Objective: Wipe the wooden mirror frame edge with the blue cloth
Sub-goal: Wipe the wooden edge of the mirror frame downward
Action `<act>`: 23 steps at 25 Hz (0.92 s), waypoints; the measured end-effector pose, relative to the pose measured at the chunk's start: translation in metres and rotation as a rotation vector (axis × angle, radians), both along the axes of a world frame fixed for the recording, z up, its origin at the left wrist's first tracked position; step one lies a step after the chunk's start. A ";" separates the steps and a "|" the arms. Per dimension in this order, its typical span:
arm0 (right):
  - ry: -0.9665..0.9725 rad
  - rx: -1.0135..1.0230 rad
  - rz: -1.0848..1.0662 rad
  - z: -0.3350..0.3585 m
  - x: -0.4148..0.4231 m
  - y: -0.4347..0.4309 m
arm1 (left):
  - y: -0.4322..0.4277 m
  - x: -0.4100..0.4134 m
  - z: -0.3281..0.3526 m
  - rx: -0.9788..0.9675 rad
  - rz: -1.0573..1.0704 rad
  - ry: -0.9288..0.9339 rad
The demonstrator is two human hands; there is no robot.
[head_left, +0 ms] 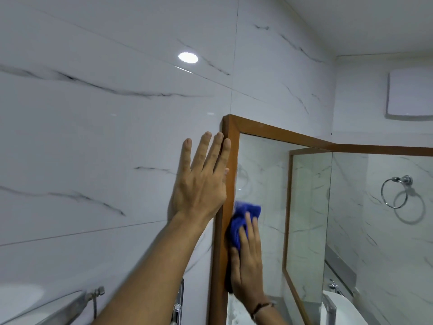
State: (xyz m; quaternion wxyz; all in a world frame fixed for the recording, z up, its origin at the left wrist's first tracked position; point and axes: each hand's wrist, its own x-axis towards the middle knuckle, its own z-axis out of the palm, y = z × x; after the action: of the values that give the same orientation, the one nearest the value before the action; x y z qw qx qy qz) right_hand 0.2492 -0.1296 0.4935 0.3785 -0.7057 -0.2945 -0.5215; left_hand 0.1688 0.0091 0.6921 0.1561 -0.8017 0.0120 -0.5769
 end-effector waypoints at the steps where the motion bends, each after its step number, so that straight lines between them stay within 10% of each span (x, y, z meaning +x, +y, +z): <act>1: 0.005 -0.015 -0.019 -0.016 -0.003 -0.002 | -0.001 0.000 0.000 -0.005 -0.007 0.001; 9: -0.003 0.155 0.007 0.167 0.005 0.019 | 0.000 0.007 -0.003 0.019 -0.023 -0.074; 19: 0.040 0.042 -0.048 -0.041 0.007 0.003 | 0.001 0.006 -0.006 0.015 -0.028 -0.057; 23: -0.007 0.135 -0.034 0.021 0.007 0.012 | 0.000 0.008 -0.006 0.031 -0.031 -0.071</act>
State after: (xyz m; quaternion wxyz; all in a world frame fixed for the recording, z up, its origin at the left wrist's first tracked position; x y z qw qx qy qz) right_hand 0.2564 -0.1176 0.5146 0.4152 -0.6817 -0.2482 -0.5489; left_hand 0.1771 0.0090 0.6862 0.1600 -0.7780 0.0276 -0.6069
